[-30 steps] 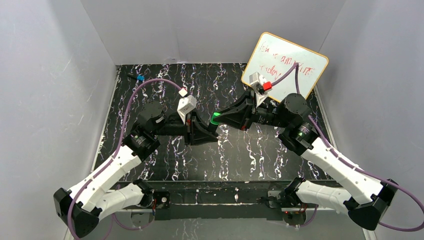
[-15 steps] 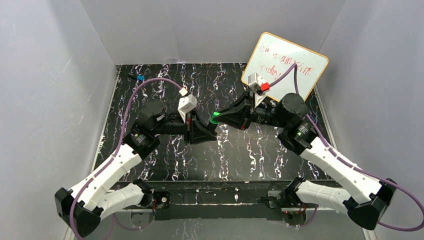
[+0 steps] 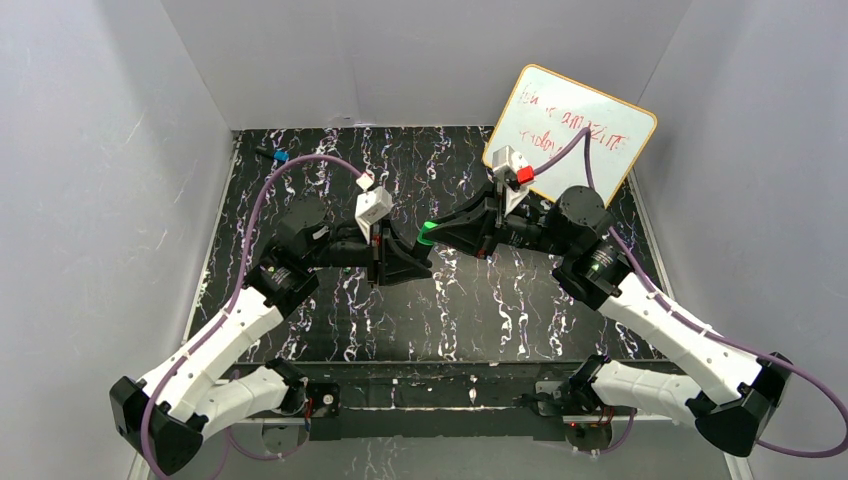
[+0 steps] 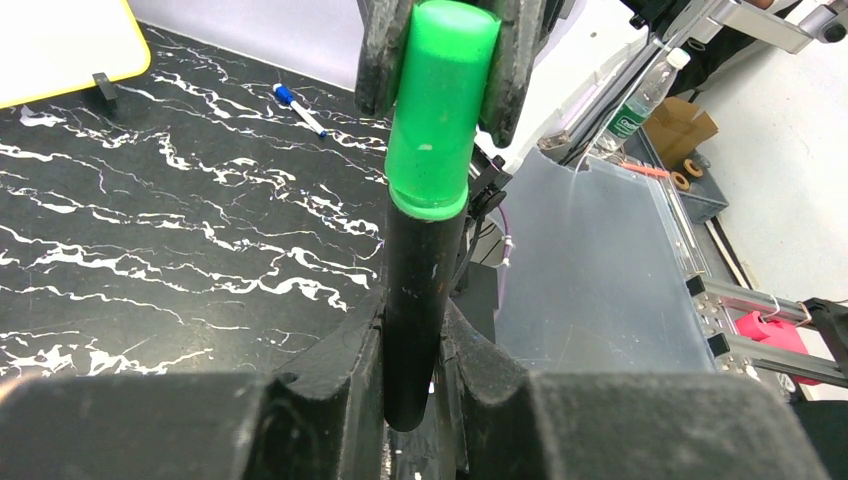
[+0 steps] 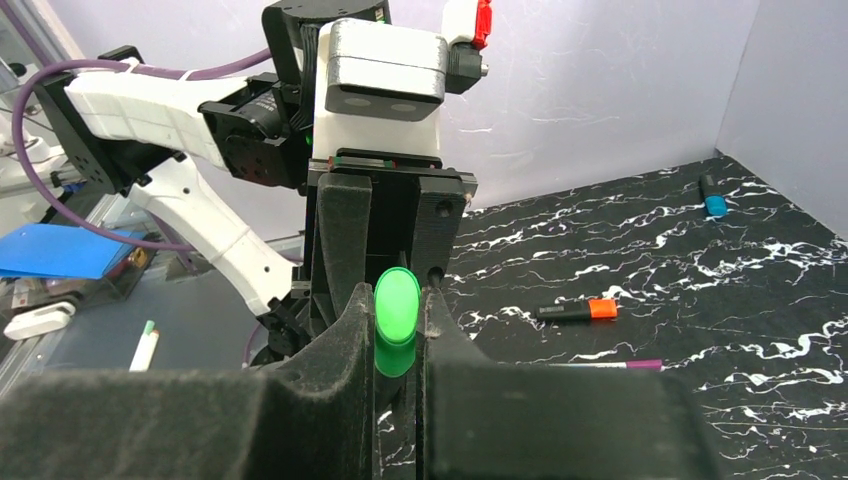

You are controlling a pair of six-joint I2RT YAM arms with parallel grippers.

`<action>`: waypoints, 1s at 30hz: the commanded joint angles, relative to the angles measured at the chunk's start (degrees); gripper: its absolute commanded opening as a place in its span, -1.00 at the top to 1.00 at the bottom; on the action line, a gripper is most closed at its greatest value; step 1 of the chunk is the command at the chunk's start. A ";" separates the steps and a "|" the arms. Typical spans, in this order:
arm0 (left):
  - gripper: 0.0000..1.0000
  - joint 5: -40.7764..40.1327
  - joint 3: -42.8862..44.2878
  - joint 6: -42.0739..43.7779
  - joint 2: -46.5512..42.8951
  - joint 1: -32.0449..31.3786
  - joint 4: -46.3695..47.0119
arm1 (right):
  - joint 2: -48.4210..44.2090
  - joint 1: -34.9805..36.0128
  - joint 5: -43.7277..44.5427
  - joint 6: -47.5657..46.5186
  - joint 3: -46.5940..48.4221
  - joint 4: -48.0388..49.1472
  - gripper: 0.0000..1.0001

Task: Insert the pens into the pen caps
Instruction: Press the pen cap onto the pen.

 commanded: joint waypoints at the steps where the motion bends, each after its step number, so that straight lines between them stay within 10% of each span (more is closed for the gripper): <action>1: 1.00 -9.17 7.45 -3.16 0.36 2.90 13.25 | 2.32 5.26 -11.57 -0.77 -2.56 -15.39 0.97; 30: 1.00 -3.86 16.24 -6.43 4.52 5.47 11.53 | 2.38 12.70 -5.47 -9.54 -5.03 -24.19 0.97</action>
